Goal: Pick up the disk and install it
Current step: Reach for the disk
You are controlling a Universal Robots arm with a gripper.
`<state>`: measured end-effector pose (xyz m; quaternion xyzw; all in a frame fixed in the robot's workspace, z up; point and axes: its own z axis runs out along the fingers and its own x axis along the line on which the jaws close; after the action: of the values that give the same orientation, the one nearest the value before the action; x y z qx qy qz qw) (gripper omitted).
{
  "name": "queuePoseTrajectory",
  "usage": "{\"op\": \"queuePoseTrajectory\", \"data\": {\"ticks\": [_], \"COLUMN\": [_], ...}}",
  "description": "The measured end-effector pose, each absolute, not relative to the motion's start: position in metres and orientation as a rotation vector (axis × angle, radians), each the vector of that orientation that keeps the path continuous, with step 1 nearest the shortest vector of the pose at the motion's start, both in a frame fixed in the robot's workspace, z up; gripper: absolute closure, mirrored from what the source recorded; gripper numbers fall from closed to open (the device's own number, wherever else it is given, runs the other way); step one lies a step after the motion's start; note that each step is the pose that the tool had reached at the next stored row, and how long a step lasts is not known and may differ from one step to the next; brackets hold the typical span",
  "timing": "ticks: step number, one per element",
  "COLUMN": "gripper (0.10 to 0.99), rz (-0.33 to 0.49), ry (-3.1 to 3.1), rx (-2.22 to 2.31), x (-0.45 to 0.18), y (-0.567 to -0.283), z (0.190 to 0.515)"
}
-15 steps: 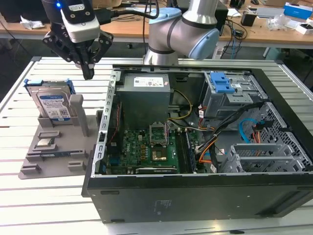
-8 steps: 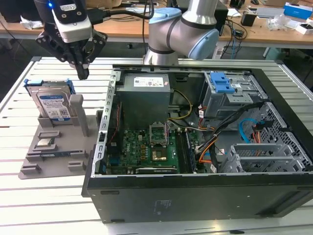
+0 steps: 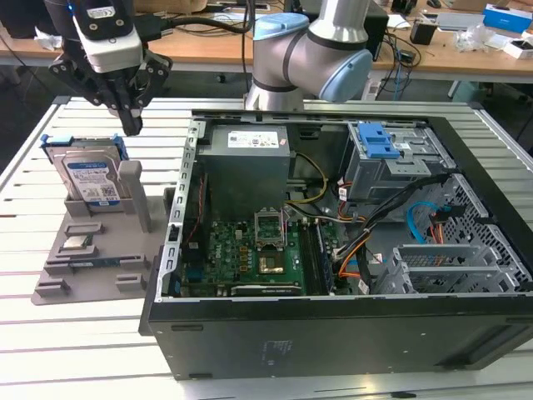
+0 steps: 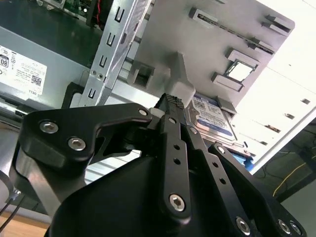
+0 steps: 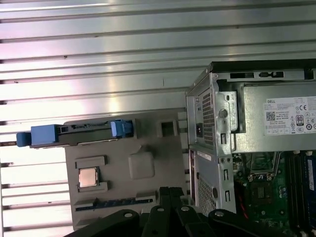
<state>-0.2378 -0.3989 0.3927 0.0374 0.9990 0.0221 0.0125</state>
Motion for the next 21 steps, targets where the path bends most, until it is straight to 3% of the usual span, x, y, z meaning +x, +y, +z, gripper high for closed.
{"op": "queuePoseTrajectory", "data": {"ticks": [21], "gripper": [0.980], "rz": [0.069], "ry": [3.114], "rx": [0.117], "x": [-0.279], "y": [-0.399], "z": [0.392]}}
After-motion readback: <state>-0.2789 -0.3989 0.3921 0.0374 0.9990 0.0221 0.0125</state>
